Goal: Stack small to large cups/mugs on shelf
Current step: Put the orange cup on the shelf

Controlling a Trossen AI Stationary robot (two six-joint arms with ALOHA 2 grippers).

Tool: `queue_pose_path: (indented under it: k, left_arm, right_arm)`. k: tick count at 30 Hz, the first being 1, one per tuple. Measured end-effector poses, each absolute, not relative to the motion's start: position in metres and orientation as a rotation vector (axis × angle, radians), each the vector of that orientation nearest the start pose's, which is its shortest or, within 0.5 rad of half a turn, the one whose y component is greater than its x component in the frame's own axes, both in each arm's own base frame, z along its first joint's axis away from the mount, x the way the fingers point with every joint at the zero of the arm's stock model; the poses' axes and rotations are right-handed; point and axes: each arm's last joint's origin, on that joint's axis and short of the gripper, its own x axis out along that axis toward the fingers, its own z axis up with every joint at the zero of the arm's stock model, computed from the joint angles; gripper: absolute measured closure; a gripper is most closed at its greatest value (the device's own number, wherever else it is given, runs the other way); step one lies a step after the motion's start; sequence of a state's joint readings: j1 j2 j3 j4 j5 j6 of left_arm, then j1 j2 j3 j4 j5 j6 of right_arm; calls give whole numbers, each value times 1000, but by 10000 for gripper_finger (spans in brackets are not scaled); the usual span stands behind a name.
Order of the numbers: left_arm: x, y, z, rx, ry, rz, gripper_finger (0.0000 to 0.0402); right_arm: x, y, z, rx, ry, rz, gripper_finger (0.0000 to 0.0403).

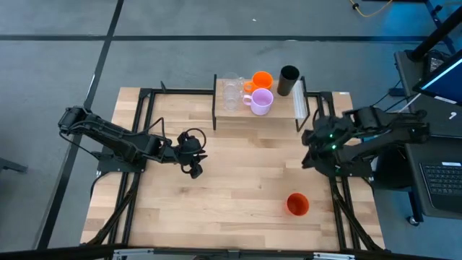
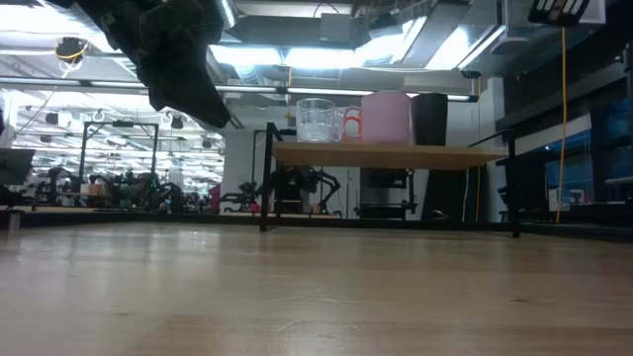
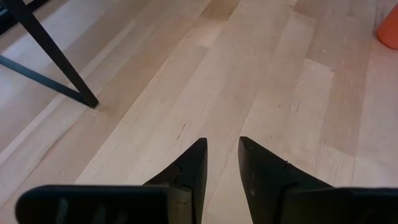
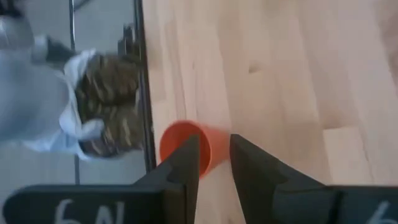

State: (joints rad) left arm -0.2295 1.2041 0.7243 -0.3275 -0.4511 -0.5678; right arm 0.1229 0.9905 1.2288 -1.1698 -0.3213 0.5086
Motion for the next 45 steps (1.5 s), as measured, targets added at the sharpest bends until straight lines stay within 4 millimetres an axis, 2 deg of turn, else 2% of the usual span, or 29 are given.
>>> queue_pose_path:
  k: [10, 16, 19, 26, 29, 35, 45]
  left_arm:
    - [232, -41, 222, -268, 673, 415, 317]
    - [232, -41, 222, -269, 673, 415, 317]
    - [232, -41, 222, -269, 673, 415, 317]
    - [232, -41, 222, -268, 673, 415, 317]
    - [232, -41, 222, -267, 673, 415, 317]
    - [232, -41, 222, -267, 673, 415, 317]
    - [232, -41, 222, -267, 673, 414, 317]
  right_arm:
    - [153, 37, 360, 443, 1035, 210, 312]
    - [154, 37, 359, 447, 1041, 217, 306]
    - [157, 38, 357, 448, 1059, 214, 281]
    - [170, 40, 351, 441, 1087, 202, 176]
    - [175, 41, 348, 429, 1098, 204, 150]
    - [183, 46, 343, 546, 1161, 171, 140]
    - [190, 68, 334, 516, 1243, 234, 139]
